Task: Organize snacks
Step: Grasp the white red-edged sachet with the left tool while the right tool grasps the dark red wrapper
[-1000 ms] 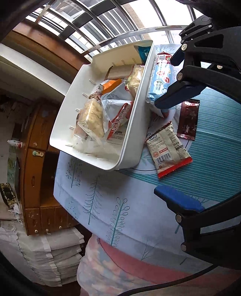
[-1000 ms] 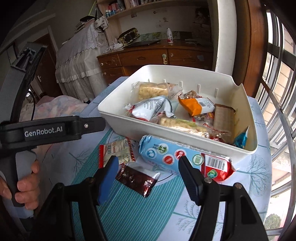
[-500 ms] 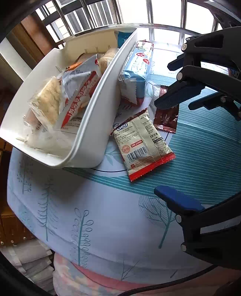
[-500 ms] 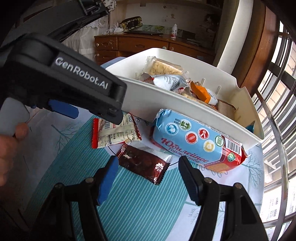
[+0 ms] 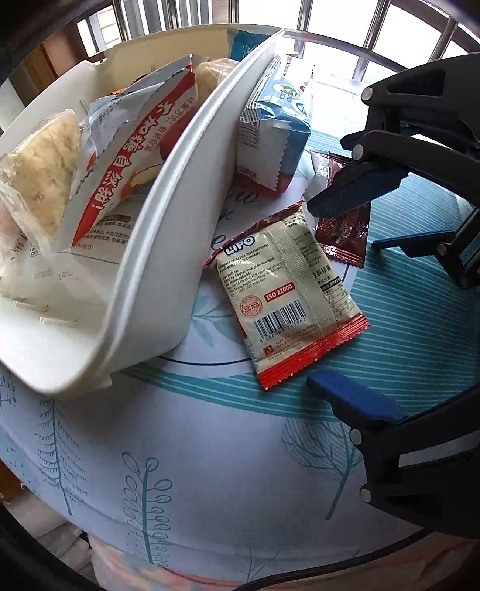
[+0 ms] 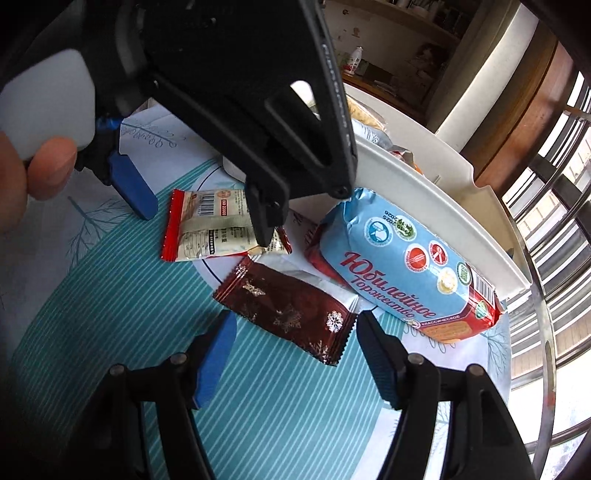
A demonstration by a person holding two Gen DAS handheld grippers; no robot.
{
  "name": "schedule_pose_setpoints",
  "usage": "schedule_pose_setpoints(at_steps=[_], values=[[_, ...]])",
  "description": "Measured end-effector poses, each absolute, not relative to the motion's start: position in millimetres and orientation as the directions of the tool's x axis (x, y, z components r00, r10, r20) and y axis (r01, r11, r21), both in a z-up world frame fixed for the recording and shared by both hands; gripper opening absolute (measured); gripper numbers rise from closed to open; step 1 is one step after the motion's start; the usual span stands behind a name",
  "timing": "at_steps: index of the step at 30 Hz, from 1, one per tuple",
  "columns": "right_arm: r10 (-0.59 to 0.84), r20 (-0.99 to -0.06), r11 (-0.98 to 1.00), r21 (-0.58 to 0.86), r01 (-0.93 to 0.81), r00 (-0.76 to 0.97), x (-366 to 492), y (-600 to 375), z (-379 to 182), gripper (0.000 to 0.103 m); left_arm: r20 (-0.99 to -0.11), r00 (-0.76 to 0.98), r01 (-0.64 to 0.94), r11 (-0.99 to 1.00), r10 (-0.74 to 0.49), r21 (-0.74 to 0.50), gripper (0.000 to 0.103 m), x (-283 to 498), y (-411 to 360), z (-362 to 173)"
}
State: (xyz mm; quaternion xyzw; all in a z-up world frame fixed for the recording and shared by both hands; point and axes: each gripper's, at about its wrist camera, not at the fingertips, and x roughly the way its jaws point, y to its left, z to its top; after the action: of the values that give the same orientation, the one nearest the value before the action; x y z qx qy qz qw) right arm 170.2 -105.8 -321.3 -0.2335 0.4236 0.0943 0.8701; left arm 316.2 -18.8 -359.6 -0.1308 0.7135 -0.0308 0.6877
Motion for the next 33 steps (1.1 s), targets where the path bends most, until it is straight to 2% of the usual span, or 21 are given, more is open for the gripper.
schedule_pose_setpoints(at_steps=[6,21,24,27,28,33], values=[[-0.025,-0.765,0.875,-0.328,-0.355,0.644,169,-98,-323,0.076,-0.977,-0.032,-0.116,0.972,-0.211,-0.206,0.087,329,-35,-363],[0.083,-0.802,0.909,-0.183,-0.375,0.592,196,-114,-325,0.075,-0.985,-0.058,-0.141,0.979,-0.160,-0.151,0.091,353,-49,-367],[0.094,-0.802,0.908,-0.174,-0.381,0.590,197,-114,-326,0.072,-0.989,-0.062,-0.129,0.984,-0.135,-0.127,0.090,354,-58,-367],[0.106,-0.806,0.908,-0.160,-0.386,0.583,208,-123,-326,0.065,-0.990,-0.056,-0.142,0.982,-0.130,-0.121,0.088,355,-61,-365],[0.104,-0.806,0.912,-0.157,-0.380,0.583,209,-124,-326,0.061,-0.990,-0.054,-0.145,0.982,-0.130,-0.121,0.086,356,-61,-364],[0.111,-0.807,0.917,-0.142,-0.373,0.580,216,-131,-326,0.055,-0.991,-0.042,-0.165,0.979,-0.127,-0.118,0.075,358,-58,-362]])
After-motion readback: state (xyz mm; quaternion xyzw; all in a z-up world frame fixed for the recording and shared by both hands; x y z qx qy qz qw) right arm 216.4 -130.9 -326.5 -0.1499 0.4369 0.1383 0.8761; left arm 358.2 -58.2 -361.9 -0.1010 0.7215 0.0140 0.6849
